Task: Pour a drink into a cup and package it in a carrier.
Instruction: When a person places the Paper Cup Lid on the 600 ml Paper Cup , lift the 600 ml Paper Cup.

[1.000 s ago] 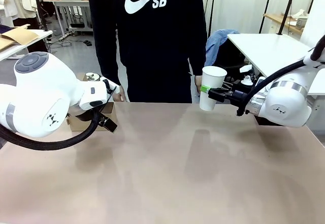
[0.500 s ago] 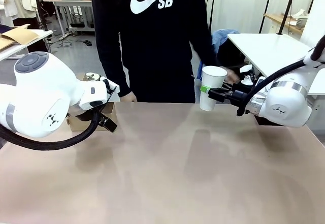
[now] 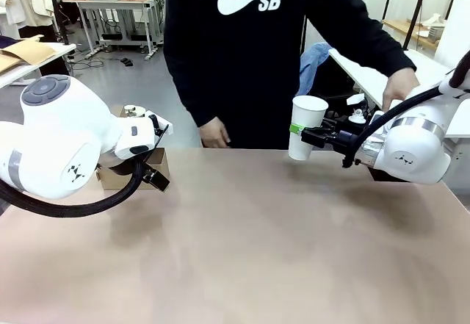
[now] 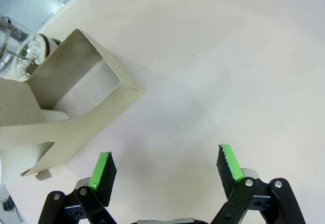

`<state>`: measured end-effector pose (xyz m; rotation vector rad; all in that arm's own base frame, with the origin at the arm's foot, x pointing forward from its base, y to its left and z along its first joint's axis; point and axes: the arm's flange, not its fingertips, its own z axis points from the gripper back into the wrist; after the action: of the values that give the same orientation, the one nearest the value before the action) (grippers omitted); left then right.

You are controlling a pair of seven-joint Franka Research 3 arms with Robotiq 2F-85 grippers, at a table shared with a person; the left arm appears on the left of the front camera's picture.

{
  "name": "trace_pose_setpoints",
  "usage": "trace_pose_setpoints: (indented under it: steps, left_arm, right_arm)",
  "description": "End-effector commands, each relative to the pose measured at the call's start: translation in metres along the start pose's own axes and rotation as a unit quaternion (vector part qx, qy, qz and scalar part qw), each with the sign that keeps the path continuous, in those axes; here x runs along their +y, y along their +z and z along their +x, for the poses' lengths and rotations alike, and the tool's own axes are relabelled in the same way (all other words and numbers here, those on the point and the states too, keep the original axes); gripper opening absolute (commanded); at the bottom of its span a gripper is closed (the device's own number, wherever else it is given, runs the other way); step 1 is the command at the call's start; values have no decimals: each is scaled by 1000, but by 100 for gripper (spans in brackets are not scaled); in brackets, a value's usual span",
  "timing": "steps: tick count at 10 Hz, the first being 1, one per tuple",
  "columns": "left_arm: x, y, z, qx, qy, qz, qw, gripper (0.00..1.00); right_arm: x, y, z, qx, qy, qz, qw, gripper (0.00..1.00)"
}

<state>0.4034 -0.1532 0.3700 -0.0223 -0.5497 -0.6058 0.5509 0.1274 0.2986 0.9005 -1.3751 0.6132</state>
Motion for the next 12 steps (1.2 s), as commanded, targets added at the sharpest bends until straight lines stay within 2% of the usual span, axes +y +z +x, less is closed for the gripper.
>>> trace_pose_setpoints:
  steps: [1, 12]
  left_arm:
    - [1, 0, 0, -1, 1, -1, 1000, 100]
    - [1, 0, 0, -1, 1, -1, 1000, 100]
  right_arm:
    - [3, -3, 3, -9, 1, -5, 1000, 84]
    - [3, -3, 3, -9, 1, -5, 1000, 84]
